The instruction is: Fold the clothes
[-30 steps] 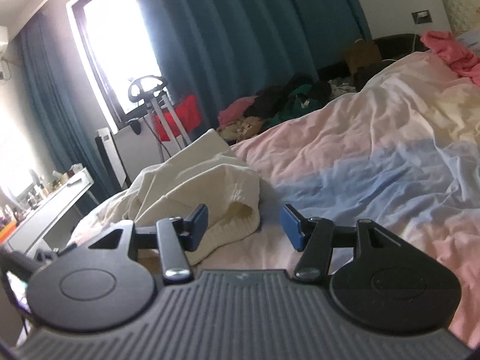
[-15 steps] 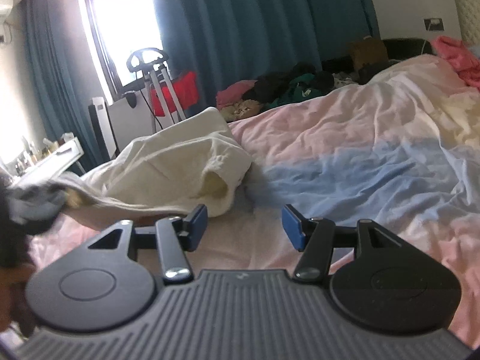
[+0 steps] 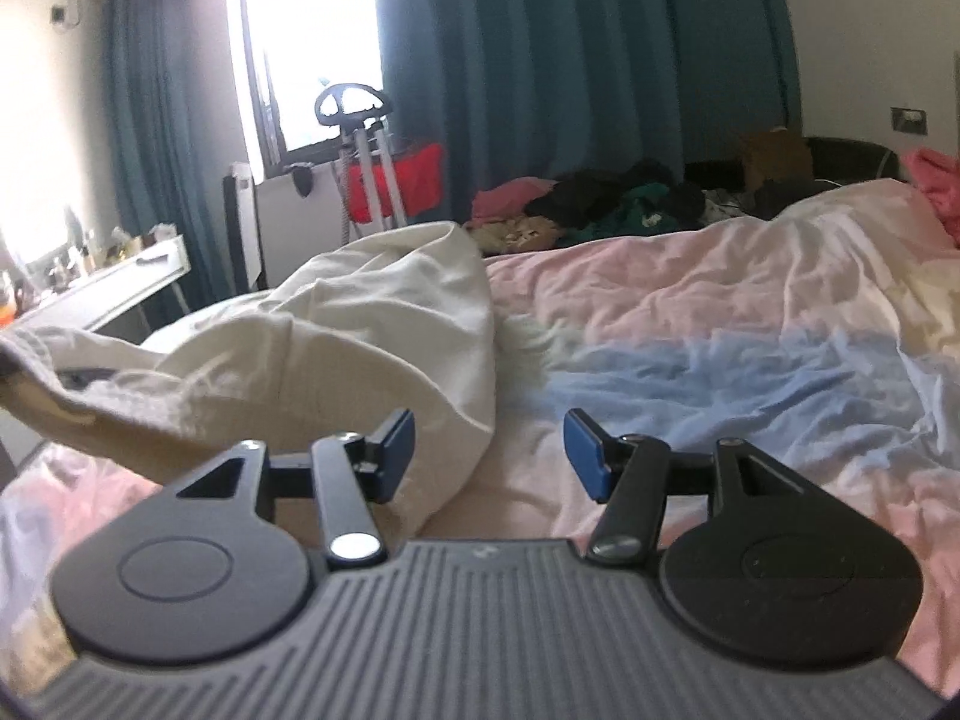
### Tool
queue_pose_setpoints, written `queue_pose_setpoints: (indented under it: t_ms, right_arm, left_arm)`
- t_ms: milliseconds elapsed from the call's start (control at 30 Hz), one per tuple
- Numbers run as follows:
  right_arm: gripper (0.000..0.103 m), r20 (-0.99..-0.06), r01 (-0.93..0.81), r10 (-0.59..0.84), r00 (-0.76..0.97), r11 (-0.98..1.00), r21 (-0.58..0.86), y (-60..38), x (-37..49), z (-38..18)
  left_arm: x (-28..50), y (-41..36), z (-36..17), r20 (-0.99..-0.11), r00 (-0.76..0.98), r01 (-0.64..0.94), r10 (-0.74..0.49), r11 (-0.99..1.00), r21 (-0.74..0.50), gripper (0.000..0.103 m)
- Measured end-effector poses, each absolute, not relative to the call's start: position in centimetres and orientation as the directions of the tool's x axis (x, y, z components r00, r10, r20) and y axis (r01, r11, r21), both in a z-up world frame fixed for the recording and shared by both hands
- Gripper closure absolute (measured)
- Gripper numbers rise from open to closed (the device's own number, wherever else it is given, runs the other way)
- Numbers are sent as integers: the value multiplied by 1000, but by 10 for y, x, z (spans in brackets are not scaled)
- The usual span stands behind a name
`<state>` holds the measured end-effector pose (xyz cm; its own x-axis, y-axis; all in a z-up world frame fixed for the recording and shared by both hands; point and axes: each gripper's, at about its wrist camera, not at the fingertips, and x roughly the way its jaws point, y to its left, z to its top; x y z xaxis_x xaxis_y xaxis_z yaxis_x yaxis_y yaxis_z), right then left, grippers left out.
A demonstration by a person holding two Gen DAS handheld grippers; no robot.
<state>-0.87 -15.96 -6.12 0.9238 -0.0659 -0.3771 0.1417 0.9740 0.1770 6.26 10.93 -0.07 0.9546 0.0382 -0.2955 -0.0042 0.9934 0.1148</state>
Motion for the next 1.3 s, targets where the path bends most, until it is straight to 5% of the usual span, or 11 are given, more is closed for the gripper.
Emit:
queue_pose_setpoints:
  t_ms: [200,767,833,900,1100,1300]
  right_arm:
    - [39,-459,129,-17,888,968,215,-157,6,-79]
    - [38,-502,9,86,860,983,184,-130,73,-129]
    - [45,-477,-8,99,874,982,190,-130,74,-127]
    - [66,-456,-28,115,883,981,193,-128,72,-121]
    - [91,-370,-23,85,925,985,169,-130,51,-92]
    - [95,-225,-23,58,973,988,153,-138,1,-43]
  left_arm:
    - [62,144,-15,-410,911,-57,48,998,-11,89]
    - [80,141,-18,-407,912,-92,51,992,-84,87]
    - [80,142,-17,-406,913,-95,47,991,-98,87]
    - [79,143,-16,-402,915,-93,43,990,-106,87]
    - [76,144,-12,-389,921,-87,29,987,-132,88]
    - [72,150,-12,-432,894,34,-120,979,-201,88]
